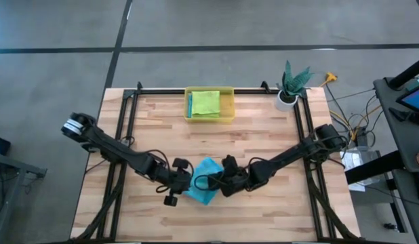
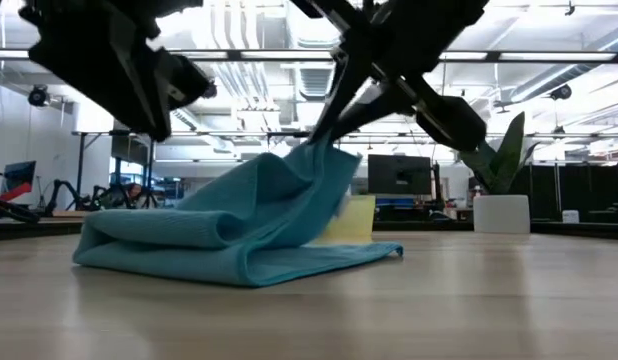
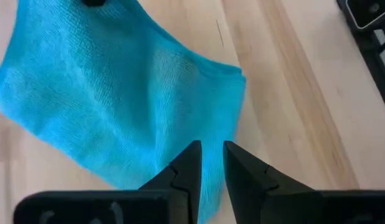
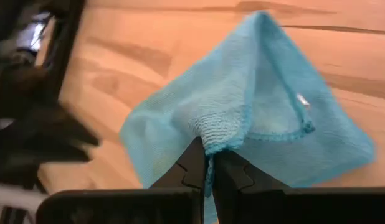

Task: Fold microfiber towels
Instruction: Fold the blue microfiber cloth

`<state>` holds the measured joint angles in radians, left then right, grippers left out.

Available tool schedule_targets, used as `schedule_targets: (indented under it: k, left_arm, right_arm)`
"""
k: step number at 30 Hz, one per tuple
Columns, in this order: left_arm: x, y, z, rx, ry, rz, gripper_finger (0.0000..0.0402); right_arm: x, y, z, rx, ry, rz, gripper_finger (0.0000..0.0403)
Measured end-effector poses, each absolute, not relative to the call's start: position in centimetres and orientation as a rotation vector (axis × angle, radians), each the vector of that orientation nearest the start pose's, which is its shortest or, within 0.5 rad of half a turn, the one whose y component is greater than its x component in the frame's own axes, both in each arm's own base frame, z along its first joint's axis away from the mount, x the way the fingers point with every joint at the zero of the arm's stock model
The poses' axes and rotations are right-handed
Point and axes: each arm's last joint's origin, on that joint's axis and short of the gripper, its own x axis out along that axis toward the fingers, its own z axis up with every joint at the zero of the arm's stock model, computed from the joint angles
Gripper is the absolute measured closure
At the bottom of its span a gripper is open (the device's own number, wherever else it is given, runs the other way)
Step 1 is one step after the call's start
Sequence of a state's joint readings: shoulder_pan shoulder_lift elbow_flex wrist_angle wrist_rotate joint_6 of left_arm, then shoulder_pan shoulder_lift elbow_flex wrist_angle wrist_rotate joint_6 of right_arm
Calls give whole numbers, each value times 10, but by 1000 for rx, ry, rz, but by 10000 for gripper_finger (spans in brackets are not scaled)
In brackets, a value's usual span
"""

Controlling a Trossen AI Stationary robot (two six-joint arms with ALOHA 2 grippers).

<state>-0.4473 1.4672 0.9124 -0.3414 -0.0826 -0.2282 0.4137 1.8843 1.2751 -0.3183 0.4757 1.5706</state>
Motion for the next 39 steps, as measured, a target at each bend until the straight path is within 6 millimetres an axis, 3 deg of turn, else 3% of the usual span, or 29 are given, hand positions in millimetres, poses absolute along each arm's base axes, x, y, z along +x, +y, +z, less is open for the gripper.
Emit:
schedule_targets:
  k: [7, 14, 17, 21, 32, 39]
  left_arm:
    - [284, -133, 183, 1, 831, -250, 350]
    - [297, -142, 144, -9, 934, -307, 350]
    - [298, -145, 136, -47, 970, -354, 350]
    - [296, -149, 138, -60, 964, -371, 350]
    - [294, -148, 166, -52, 841, -412, 350]
    - [293, -146, 178, -50, 800, -420, 350]
  right_arm:
    - [369, 141, 190, 989, 589, -619, 394]
    - [365, 135, 186, 991, 619, -687, 394]
    - [363, 131, 184, 980, 641, -726, 394]
    - [360, 127, 183, 982, 665, -770, 394]
    - [352, 121, 172, 1025, 787, -814, 389]
    - [353, 122, 171, 993, 837, -762, 313]
